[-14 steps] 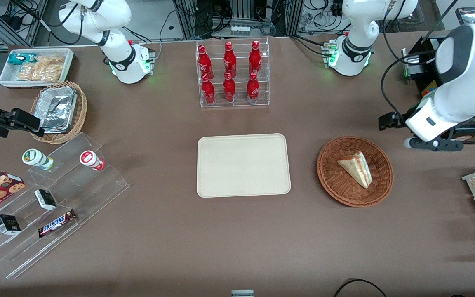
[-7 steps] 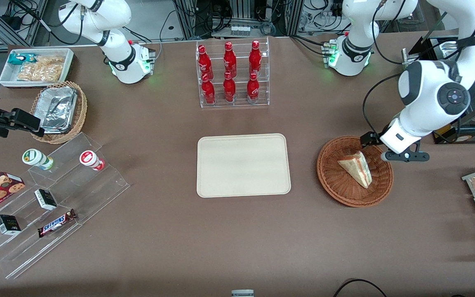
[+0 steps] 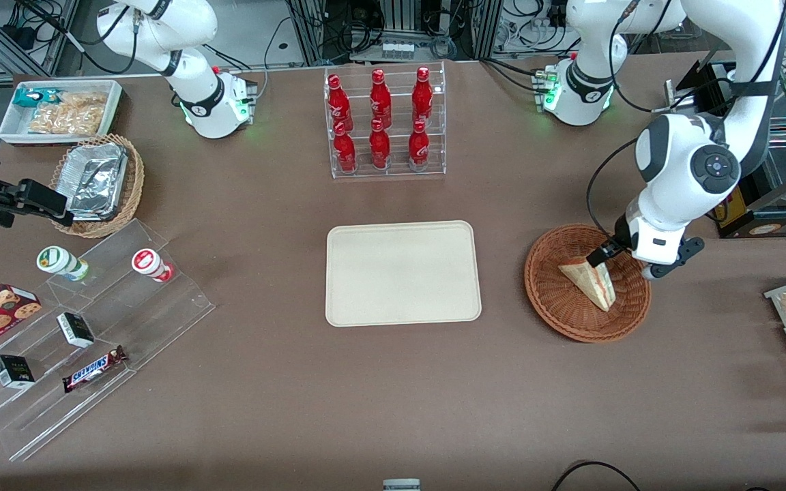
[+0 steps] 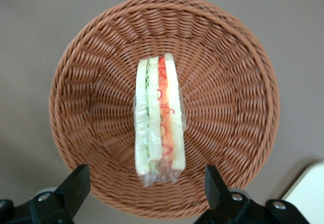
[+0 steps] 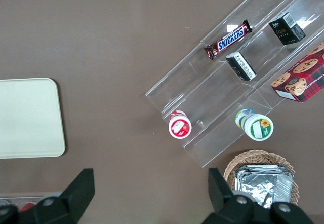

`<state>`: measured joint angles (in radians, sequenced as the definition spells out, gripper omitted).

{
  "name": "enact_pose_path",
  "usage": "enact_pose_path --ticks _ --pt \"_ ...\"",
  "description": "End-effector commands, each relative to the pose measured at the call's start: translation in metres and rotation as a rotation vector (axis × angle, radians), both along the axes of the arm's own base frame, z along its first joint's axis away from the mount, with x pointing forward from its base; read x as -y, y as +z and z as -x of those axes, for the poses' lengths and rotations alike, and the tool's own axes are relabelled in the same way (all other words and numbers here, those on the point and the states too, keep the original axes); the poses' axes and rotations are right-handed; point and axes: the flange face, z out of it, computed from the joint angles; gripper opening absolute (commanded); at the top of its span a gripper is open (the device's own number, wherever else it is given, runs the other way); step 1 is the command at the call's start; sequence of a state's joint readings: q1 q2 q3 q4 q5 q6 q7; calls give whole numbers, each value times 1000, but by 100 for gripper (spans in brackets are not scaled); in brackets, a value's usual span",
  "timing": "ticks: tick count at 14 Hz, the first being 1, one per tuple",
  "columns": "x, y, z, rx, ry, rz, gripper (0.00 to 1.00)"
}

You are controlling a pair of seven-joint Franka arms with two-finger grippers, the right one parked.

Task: Place sandwich from basket to tray
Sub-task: 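Lower the left gripper and close it on the wrapped sandwich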

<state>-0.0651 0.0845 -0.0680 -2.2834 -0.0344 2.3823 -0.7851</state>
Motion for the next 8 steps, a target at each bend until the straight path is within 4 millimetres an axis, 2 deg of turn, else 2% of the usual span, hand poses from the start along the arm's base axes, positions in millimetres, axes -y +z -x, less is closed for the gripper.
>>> enact_pose_path --ticks 1,4,8 --pt "-1 -20 4 23 102 7 100" --pt "-1 -42 3 -2 115 9 100" --pt "-1 -69 0 2 219 17 100"
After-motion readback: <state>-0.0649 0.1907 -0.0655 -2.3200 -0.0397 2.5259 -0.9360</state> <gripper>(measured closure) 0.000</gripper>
